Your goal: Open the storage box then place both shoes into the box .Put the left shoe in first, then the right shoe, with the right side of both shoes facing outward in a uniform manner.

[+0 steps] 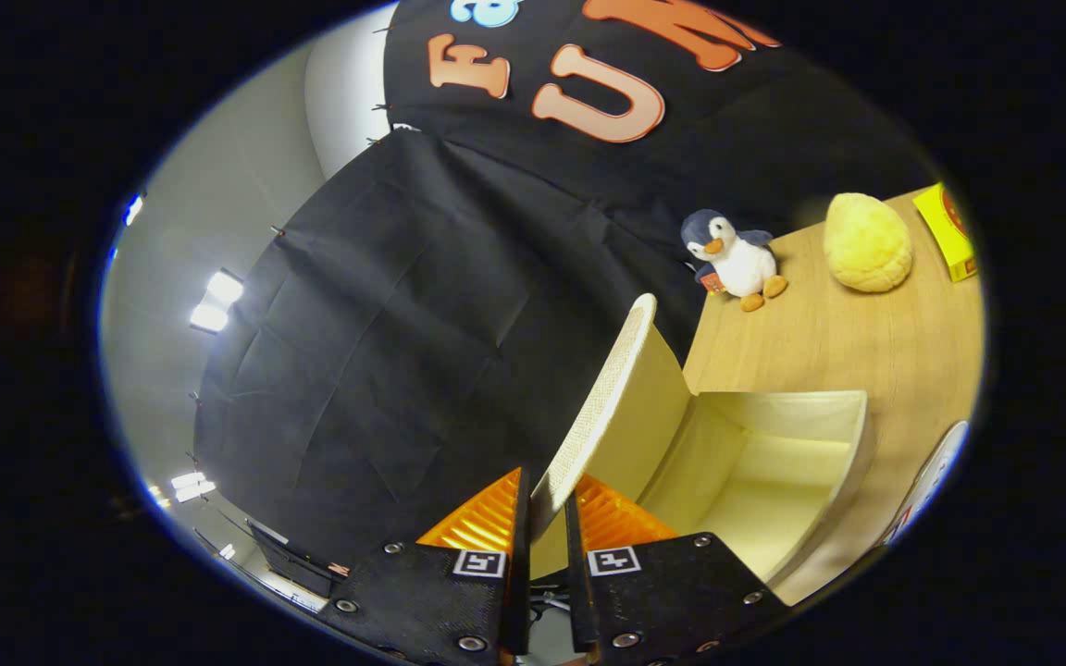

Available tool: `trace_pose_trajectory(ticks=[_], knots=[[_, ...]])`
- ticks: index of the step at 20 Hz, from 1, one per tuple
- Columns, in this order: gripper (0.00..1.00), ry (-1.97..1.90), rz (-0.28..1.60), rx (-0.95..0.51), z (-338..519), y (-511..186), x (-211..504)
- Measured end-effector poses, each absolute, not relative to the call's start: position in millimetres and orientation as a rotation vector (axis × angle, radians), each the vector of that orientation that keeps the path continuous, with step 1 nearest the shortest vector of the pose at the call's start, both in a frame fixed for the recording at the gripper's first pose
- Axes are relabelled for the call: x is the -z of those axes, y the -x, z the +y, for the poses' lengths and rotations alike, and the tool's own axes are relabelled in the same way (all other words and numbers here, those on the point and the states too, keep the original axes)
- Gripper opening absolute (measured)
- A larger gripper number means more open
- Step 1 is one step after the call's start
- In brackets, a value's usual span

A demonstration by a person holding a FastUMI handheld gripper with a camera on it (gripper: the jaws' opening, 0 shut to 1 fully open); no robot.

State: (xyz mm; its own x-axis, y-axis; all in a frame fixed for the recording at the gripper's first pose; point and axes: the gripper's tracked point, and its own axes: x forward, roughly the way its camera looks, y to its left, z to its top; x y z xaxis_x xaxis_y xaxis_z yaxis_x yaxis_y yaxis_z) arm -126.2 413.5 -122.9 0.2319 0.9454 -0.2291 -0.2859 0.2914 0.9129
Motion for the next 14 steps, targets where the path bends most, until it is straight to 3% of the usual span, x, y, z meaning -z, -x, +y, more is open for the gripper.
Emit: trace_pose_trajectory(ticks=[14], knots=[[0.17,-0.74,1.05,-1.065,602,132,132]])
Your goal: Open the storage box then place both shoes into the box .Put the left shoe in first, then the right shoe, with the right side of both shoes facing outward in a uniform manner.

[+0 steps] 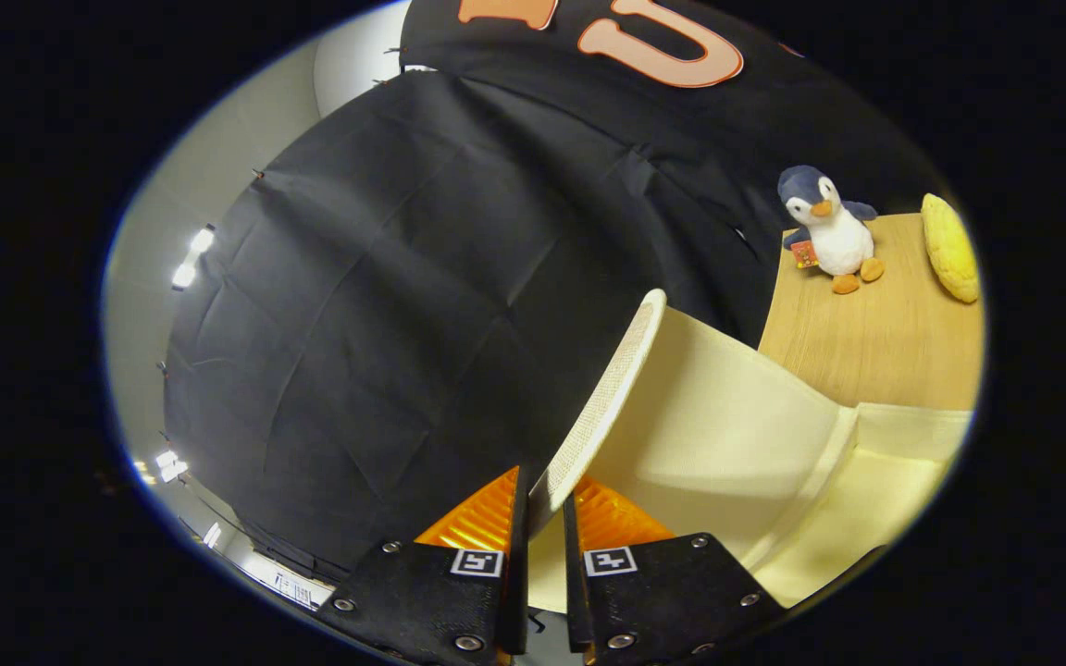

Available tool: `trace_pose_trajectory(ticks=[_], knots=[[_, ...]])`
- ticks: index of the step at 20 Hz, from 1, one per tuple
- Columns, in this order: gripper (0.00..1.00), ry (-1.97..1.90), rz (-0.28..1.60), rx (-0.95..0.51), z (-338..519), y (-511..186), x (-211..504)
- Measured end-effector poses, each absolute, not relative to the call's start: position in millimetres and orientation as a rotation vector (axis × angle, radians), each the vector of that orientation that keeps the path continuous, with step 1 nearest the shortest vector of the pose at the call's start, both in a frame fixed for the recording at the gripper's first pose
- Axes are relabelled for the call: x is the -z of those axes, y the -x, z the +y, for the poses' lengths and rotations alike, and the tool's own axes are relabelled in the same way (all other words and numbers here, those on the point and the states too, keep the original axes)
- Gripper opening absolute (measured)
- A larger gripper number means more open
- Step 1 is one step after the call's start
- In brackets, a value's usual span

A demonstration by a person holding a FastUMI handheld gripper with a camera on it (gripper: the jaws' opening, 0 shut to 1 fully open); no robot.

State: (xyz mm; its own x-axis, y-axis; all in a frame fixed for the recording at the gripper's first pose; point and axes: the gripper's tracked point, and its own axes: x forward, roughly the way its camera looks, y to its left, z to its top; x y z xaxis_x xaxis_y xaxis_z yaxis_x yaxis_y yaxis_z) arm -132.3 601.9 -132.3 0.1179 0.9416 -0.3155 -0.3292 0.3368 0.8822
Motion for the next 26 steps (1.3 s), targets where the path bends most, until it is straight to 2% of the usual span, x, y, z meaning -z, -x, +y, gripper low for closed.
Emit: trace_pose_trajectory(ticks=[4,6,7,9,13,17,20,23,26], knots=[[0.2,-0.714,1.093,-1.04,631,143,150],[0.36,-0.714,1.084,-1.042,629,141,147],[0.48,-0.696,1.059,-1.032,621,139,146],[0.6,-0.64,1.012,-1.002,597,136,148],[0.75,-0.577,0.942,-0.893,528,124,159],[0.82,-0.482,0.867,-0.68,423,106,192],[0.83,-0.417,0.862,-0.515,341,108,229],[0.83,-0.308,0.897,-0.355,256,125,279],[0.83,-0.252,0.974,-0.259,198,152,325]])
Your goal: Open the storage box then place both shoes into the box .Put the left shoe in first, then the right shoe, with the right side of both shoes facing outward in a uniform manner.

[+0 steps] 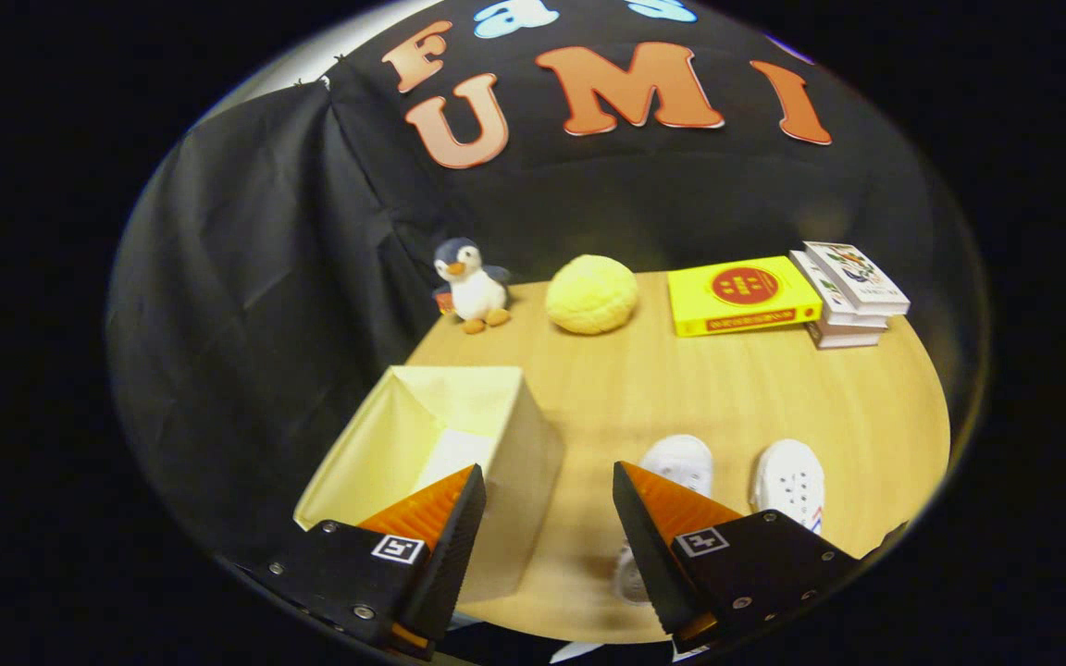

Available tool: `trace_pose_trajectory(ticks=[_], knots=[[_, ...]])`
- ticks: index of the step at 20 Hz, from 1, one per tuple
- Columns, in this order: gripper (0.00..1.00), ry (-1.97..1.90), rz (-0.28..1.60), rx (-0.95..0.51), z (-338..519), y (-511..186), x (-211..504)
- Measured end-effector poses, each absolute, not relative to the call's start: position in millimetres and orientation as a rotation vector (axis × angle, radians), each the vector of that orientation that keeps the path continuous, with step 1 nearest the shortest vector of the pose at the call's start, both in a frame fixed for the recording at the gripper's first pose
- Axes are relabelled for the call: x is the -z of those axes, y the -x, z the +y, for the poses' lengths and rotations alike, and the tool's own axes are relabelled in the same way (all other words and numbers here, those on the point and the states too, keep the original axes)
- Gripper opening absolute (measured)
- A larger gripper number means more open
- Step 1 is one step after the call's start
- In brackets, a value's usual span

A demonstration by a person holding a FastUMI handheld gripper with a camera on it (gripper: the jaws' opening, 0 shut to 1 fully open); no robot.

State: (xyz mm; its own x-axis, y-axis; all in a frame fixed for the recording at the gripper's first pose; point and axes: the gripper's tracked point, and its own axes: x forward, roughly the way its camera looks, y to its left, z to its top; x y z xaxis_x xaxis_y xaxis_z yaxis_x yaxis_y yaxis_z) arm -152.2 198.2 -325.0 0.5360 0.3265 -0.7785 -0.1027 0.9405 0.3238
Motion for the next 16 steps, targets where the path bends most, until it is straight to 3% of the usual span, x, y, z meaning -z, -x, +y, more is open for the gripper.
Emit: trace_pose_trajectory(ticks=[5,16], knots=[[0.77,-0.225,1.092,-0.176,149,191,388],[0.61,0.086,1.192,-0.185,121,215,466]])
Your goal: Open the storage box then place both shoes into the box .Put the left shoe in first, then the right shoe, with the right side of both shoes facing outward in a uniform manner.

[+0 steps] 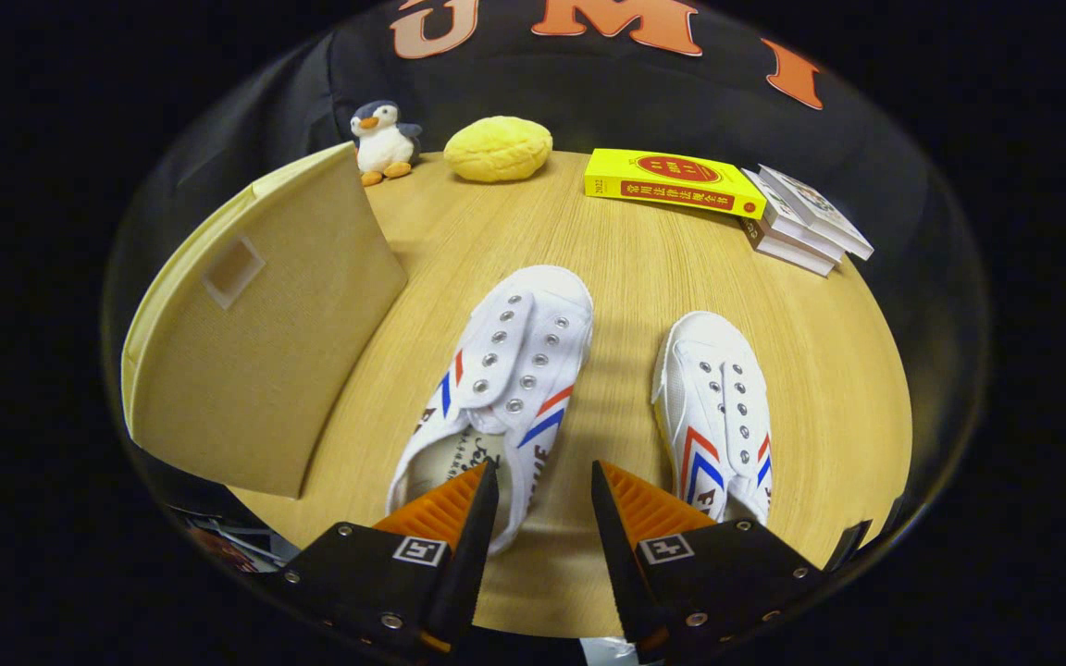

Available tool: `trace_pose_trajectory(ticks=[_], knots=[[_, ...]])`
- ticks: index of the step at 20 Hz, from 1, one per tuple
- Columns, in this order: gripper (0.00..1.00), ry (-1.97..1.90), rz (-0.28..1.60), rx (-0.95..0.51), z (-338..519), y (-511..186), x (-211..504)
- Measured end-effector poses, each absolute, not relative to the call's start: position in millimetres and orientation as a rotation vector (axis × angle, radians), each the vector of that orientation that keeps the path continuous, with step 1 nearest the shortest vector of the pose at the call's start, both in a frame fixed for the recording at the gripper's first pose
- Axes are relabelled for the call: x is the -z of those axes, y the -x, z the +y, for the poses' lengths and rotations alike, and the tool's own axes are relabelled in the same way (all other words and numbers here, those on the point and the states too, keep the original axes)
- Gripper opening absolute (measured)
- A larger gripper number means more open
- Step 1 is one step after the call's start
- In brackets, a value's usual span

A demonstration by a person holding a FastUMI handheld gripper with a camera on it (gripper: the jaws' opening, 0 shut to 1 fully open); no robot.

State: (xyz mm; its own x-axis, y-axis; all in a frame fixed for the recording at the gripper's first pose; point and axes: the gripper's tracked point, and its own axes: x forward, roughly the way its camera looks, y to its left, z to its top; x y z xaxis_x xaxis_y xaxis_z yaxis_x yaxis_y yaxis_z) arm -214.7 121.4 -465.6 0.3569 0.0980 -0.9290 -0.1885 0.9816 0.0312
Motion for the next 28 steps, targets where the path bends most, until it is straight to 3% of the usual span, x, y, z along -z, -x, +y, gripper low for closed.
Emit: trace_pose_trajectory(ticks=[7,12,15,22,28], knots=[[0.31,-0.01,1.056,-0.154,134,193,476],[0.17,-0.069,0.944,-0.113,128,168,470],[0.06,-0.095,0.974,-0.092,115,161,480],[0.02,-0.178,1.052,-0.117,120,157,488],[0.01,-0.31,0.985,-0.11,134,128,442]])
